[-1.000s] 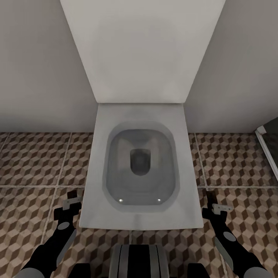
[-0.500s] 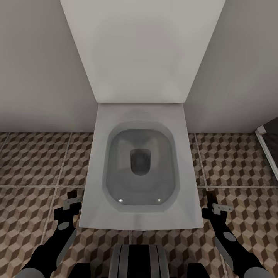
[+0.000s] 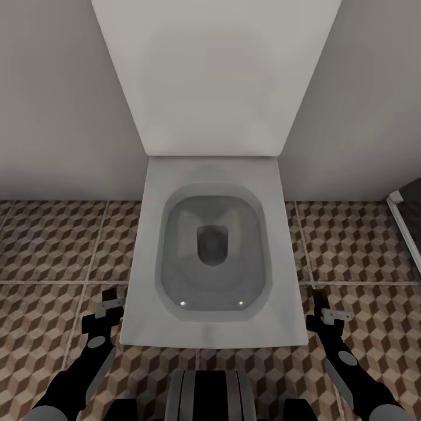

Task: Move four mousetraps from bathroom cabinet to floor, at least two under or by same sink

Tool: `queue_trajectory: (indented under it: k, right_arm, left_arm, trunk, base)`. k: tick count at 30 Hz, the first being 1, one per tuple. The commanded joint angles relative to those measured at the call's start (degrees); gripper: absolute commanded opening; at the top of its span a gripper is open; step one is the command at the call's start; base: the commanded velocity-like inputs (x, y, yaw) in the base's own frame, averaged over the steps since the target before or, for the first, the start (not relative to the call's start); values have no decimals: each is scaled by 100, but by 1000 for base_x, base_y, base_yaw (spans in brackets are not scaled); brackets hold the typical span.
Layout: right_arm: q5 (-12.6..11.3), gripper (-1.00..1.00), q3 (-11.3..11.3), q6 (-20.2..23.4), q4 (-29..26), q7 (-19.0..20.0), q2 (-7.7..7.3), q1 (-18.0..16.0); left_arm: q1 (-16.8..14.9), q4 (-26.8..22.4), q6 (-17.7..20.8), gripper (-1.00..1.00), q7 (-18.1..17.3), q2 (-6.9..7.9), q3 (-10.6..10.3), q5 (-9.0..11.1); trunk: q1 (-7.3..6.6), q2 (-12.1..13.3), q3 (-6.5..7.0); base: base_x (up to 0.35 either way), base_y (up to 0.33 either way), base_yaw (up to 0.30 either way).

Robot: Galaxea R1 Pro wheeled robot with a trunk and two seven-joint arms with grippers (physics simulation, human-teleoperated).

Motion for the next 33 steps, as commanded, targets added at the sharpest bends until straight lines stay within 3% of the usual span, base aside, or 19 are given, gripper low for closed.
queue_trajectory:
  k: [1,19,23,33]
  right_arm:
    - [-65,-100,47,-26,2,-22,-8,-3]
    - [-65,-100,47,-26,2,-22,-8,-3]
    - [-65,-100,47,-26,2,-22,-8,-3]
    - [-65,-100,48,-26,2,-22,-8,-3]
  left_arm:
    - [-2,-7,13,-100,64,9,-39,48]
    - [-2,-7,13,-100,88,12,-39,47]
    - [-2,-7,13,-100,150,5,-39,41]
    - [-2,-7,13,-100,178,3,-39,40]
  trunk:
    - [-1,-1,-3]
    - [-1,-1,-3]
    - [9,-7,-92]
    - [9,-7,-92]
  base:
    - [0,0,0]
    - [0,0,0]
    - [0,0,0]
    - [0,0,0]
